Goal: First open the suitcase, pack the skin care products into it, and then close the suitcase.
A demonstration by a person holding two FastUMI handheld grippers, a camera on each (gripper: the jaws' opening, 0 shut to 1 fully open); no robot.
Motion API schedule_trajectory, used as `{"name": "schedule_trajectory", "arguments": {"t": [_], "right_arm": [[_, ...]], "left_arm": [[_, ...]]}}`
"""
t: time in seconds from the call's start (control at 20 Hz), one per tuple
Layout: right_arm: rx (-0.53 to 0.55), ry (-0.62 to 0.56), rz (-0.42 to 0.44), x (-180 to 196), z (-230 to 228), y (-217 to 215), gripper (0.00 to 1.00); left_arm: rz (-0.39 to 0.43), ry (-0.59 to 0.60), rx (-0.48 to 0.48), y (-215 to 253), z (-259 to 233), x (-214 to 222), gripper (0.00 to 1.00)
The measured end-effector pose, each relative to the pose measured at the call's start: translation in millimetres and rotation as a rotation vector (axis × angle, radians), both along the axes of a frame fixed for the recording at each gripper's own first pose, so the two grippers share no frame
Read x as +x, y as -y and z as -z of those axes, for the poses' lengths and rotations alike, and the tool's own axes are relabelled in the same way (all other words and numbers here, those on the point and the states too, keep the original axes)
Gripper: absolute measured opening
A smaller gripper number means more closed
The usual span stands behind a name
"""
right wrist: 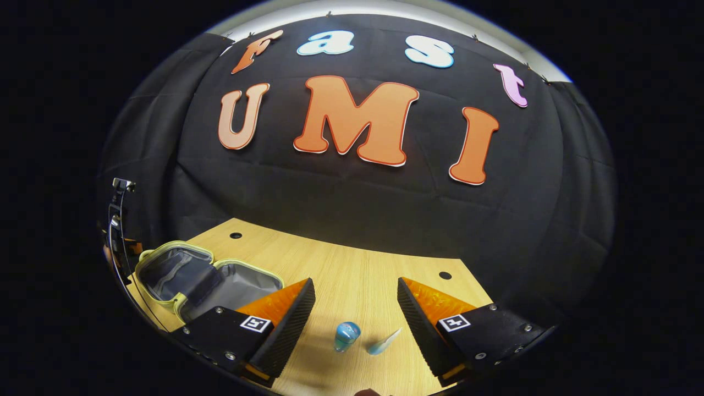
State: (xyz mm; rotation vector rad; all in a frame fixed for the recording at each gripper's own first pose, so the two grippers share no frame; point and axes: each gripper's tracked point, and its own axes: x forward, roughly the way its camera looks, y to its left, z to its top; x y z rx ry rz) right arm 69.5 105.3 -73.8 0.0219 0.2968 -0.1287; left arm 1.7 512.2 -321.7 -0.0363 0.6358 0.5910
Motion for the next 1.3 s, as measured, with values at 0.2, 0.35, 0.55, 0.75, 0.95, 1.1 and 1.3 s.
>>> {"name": "schedule_trajectory", "arguments": {"t": [0.2,0.35,0.55,0.75,0.95,1.1,1.3], "right_arm": [[0.005,0.002,-0.014,-7,6,13,0.95],[0.009,0.016,-0.024,-13,9,28,0.95],[0.031,0.003,-0.044,-23,24,48,0.95],[0.043,-0.02,-0.071,-29,42,65,0.95],[0.031,-0.016,-0.123,-34,61,74,0.95],[0.023,-0.026,-0.159,-35,81,75,0.95],[0.033,-0.025,-0.189,-38,97,74,0.95]], "left_arm": [[0.086,0.078,0.082,51,-41,19,0.9],[0.157,0.128,0.076,107,-67,29,0.93],[0.273,0.192,0.081,195,-90,35,0.95],[0.379,0.178,0.064,279,-80,38,1.0],[0.49,0.191,0.032,365,-67,36,0.98],[0.564,0.2,0.008,425,-55,34,0.98],[0.686,0.217,0.005,496,-41,39,0.98]]}}
